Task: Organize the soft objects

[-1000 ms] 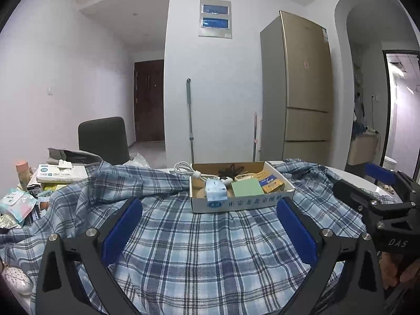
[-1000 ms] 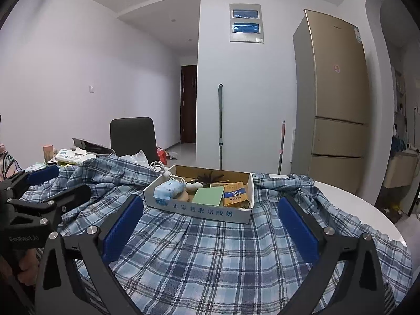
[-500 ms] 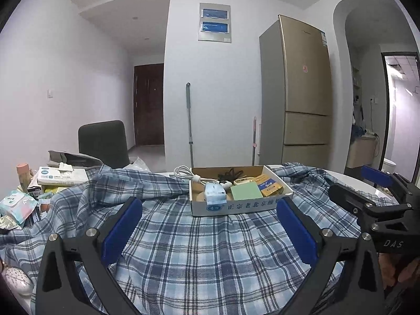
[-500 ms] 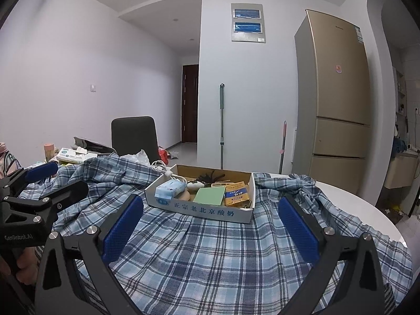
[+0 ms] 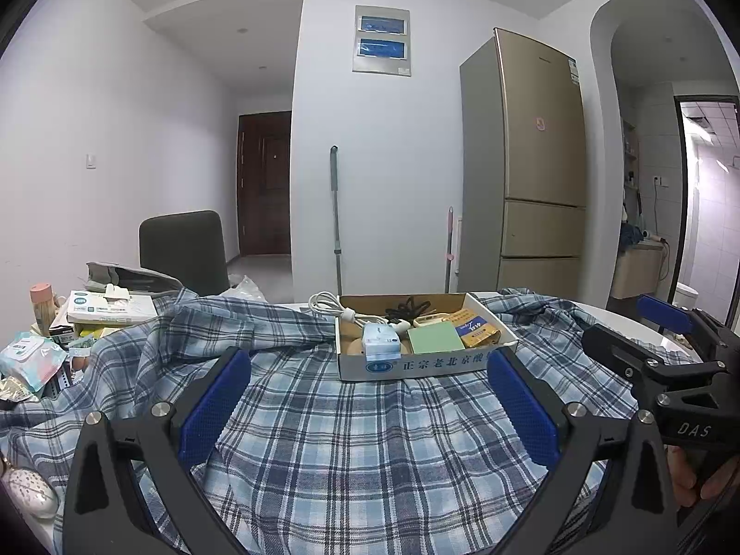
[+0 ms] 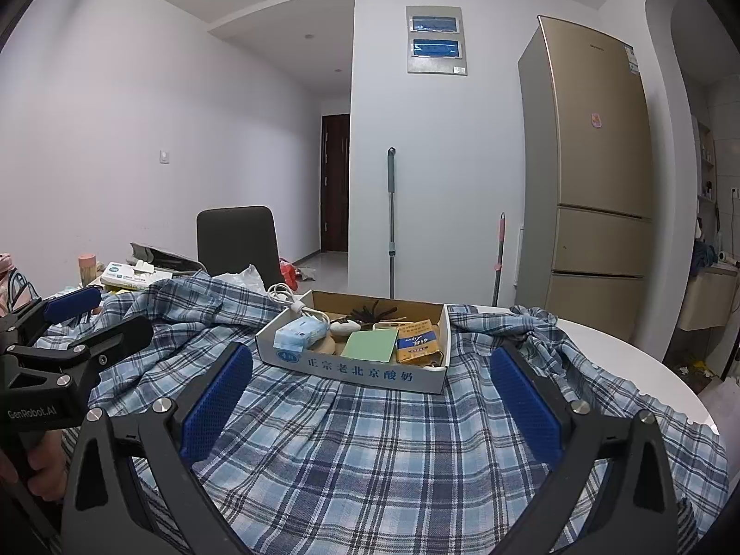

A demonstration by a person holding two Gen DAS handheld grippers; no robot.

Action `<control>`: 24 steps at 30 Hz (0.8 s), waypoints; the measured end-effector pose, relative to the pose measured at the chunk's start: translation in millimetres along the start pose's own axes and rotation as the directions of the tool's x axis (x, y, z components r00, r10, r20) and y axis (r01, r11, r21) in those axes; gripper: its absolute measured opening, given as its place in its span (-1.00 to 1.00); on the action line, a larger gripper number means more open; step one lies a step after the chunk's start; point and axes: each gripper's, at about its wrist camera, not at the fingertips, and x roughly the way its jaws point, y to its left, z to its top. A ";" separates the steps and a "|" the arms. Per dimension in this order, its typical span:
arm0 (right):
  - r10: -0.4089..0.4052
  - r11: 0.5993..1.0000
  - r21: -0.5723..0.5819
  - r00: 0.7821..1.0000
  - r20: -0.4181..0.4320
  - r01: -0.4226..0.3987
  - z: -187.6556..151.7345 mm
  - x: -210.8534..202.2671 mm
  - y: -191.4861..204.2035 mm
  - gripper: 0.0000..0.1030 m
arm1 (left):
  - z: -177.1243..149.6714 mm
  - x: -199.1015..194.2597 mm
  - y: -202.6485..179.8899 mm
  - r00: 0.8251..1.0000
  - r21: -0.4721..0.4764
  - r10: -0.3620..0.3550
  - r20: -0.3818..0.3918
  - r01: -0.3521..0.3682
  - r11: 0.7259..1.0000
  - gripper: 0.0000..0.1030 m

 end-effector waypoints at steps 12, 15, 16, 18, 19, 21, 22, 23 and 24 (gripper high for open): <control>-0.001 1.000 0.001 1.000 -0.002 0.001 -0.3 0.2 -0.5 0.99 | -0.3 0.2 0.1 1.000 0.003 -0.001 -0.005 0.001 1.000 1.00; 0.000 1.000 0.001 1.000 -0.002 0.000 -0.2 0.3 -0.5 0.99 | -0.3 -1.5 -0.3 1.000 -0.002 0.008 0.001 -0.008 1.000 1.00; -0.001 1.000 0.001 1.000 -0.002 0.001 -0.2 0.2 -0.5 0.99 | -0.2 -2.1 -0.9 1.000 -0.005 0.008 0.003 -0.008 1.000 1.00; 0.000 1.000 0.001 1.000 -0.002 0.000 -0.2 0.2 -0.7 0.99 | -0.3 -2.0 0.3 1.000 -0.007 0.010 0.003 -0.010 1.000 1.00; 0.000 1.000 0.001 1.000 -0.002 0.000 -0.2 0.2 -0.6 0.99 | -0.3 -2.2 -0.4 1.000 -0.008 0.013 0.002 -0.013 1.000 1.00; -0.001 1.000 0.000 1.000 -0.004 0.001 -0.4 0.4 -0.7 0.99 | -0.3 -2.1 0.9 1.000 -0.008 0.011 0.001 -0.011 1.000 1.00; -0.001 1.000 0.000 1.000 -0.005 0.001 -0.5 0.2 -0.4 0.99 | -0.3 -2.0 0.9 1.000 -0.008 0.012 0.002 -0.012 1.000 1.00; -0.001 1.000 0.001 1.000 -0.004 0.001 -0.5 0.2 -0.4 0.99 | -0.2 -2.7 0.1 1.000 -0.009 0.013 0.001 -0.013 1.000 1.00; -0.001 1.000 0.001 1.000 -0.004 0.001 -0.6 0.2 0.1 0.99 | -0.5 -2.2 1.3 1.000 -0.009 0.011 0.002 -0.011 1.000 1.00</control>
